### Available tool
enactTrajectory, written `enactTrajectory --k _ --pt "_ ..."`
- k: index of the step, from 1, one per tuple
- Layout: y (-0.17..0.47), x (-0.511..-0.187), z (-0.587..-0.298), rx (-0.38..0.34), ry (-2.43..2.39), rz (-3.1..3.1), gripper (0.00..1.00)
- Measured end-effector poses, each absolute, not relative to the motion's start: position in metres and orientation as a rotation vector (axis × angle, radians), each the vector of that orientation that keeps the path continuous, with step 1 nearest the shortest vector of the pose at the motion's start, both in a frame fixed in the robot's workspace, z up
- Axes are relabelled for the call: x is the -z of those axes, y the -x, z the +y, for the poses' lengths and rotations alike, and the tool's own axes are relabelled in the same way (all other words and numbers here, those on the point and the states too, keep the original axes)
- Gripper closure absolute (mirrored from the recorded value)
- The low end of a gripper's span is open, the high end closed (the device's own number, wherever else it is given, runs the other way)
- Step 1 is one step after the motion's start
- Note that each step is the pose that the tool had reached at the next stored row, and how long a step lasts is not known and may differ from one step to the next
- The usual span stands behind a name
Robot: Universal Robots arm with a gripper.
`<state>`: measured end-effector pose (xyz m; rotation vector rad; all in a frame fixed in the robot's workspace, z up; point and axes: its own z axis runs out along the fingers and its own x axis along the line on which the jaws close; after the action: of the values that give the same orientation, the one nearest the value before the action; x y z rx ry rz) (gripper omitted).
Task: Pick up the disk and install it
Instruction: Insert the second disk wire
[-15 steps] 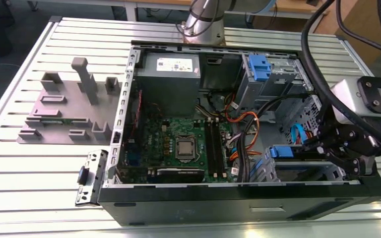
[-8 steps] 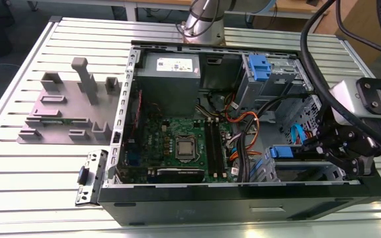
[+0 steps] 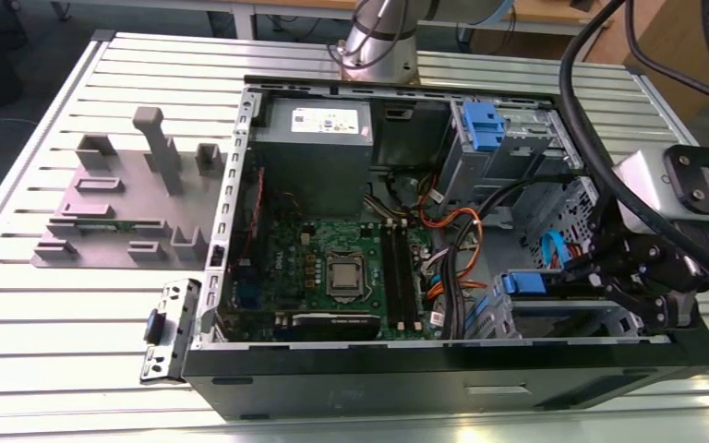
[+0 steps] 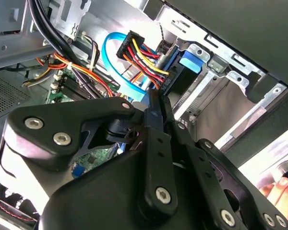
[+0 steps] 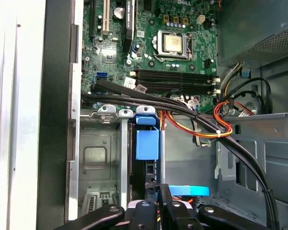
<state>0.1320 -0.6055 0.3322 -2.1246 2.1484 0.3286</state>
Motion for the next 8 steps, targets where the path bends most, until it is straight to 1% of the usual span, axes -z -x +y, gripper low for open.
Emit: enactTrajectory --k 8 --pt "-0.1320 -0.3398 -0.6055 -0.329 2.125 2.148 0.84"
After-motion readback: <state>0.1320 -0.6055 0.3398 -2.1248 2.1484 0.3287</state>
